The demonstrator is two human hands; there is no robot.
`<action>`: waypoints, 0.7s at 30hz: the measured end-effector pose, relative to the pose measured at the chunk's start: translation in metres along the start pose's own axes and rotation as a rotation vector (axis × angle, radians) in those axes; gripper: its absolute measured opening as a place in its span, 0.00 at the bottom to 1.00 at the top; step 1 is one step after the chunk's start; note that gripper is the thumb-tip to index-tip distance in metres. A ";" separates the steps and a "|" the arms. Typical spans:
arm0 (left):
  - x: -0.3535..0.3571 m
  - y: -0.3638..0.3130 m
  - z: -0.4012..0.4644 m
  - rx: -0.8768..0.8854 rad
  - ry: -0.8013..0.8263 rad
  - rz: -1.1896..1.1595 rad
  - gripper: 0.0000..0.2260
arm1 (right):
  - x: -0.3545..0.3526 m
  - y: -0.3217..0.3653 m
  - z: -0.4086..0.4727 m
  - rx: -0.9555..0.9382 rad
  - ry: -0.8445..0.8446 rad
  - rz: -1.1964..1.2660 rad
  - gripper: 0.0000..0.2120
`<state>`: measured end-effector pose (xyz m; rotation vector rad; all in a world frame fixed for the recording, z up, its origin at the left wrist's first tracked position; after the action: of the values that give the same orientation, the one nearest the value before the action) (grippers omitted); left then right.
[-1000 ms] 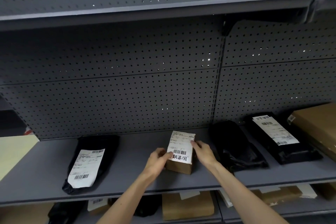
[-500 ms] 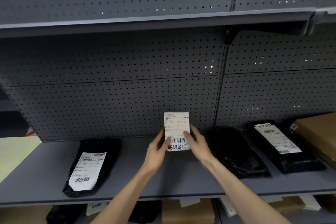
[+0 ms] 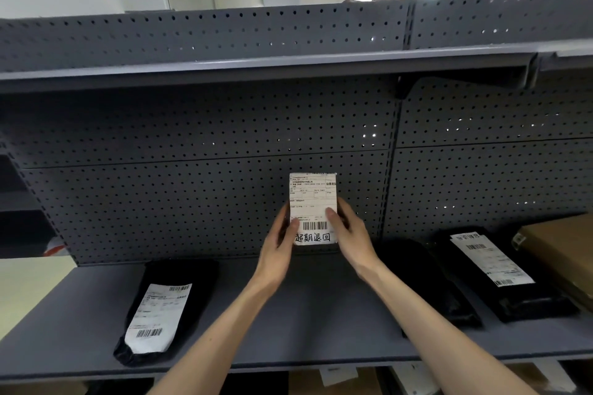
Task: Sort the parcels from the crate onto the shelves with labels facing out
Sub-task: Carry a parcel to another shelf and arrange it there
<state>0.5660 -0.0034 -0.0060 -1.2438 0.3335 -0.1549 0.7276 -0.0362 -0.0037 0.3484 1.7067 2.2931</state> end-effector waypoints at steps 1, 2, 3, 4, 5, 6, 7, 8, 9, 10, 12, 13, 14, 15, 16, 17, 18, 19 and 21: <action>0.000 0.000 0.001 -0.007 0.005 -0.013 0.20 | 0.000 0.002 0.000 0.001 0.006 -0.002 0.19; 0.000 0.001 0.002 -0.016 0.010 -0.025 0.20 | 0.000 0.003 0.001 0.003 0.007 -0.011 0.19; 0.001 0.002 0.003 -0.024 0.015 -0.036 0.20 | -0.001 0.004 0.001 0.002 0.006 -0.024 0.19; 0.001 0.002 0.004 -0.027 0.018 -0.041 0.21 | -0.003 0.004 0.002 0.001 0.002 -0.039 0.19; 0.002 0.003 0.005 -0.028 0.021 -0.047 0.21 | -0.004 0.006 0.001 -0.004 -0.001 -0.050 0.19; 0.002 0.004 0.006 -0.035 0.026 -0.057 0.22 | -0.005 0.007 0.001 -0.008 -0.005 -0.056 0.19; 0.003 0.004 0.006 -0.043 0.030 -0.069 0.22 | -0.006 0.008 0.000 -0.006 -0.011 -0.057 0.18; 0.003 0.004 0.006 -0.051 0.029 -0.078 0.22 | -0.008 0.008 -0.001 0.007 -0.018 -0.056 0.18; 0.004 0.003 0.005 -0.057 0.030 -0.088 0.22 | -0.009 0.009 -0.002 0.019 -0.021 -0.064 0.18; 0.004 0.003 0.004 -0.062 0.030 -0.100 0.21 | -0.010 0.010 -0.004 0.020 -0.021 -0.084 0.18; 0.006 0.002 0.003 -0.073 0.043 -0.129 0.19 | -0.014 0.015 -0.006 0.028 -0.019 -0.143 0.17; 0.008 0.002 0.003 -0.080 0.058 -0.141 0.18 | -0.017 0.018 -0.009 0.036 -0.027 -0.176 0.16; 0.011 0.002 0.003 -0.085 0.075 -0.151 0.17 | -0.023 0.021 -0.013 0.040 -0.040 -0.211 0.16; 0.016 0.001 0.004 -0.085 0.095 -0.162 0.16 | -0.031 0.024 -0.017 0.045 -0.057 -0.258 0.15; 0.023 0.000 0.004 -0.087 0.118 -0.174 0.15 | -0.042 0.025 -0.023 0.062 -0.078 -0.322 0.15; 0.031 -0.002 0.003 -0.088 0.144 -0.187 0.14 | -0.055 0.027 -0.030 0.078 -0.106 -0.398 0.15; 0.041 -0.004 0.002 -0.091 0.173 -0.211 0.14 | -0.071 0.027 -0.037 0.097 -0.141 -0.475 0.14; 0.052 -0.006 0.000 -0.096 0.200 -0.236 0.14 | -0.089 0.027 -0.046 0.118 -0.180 -0.546 0.14; 0.079 -0.009 -0.006 -0.115 0.264 -0.258 0.14 | -0.128 0.030 -0.068 0.180 -0.254 -0.695 0.15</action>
<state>0.6392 -0.0354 -0.0121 -1.3801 0.4131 -0.5303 0.8224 -0.1492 0.0011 0.0526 1.5800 1.5378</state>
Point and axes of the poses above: each hand's wrist, its own z-axis towards the middle knuckle, its own x-axis out of the palm, y = z × x, the point moved 8 cm from there along z, towards the middle knuckle, and after that the axes turned 3 degrees about z, right-handed, at the moved point
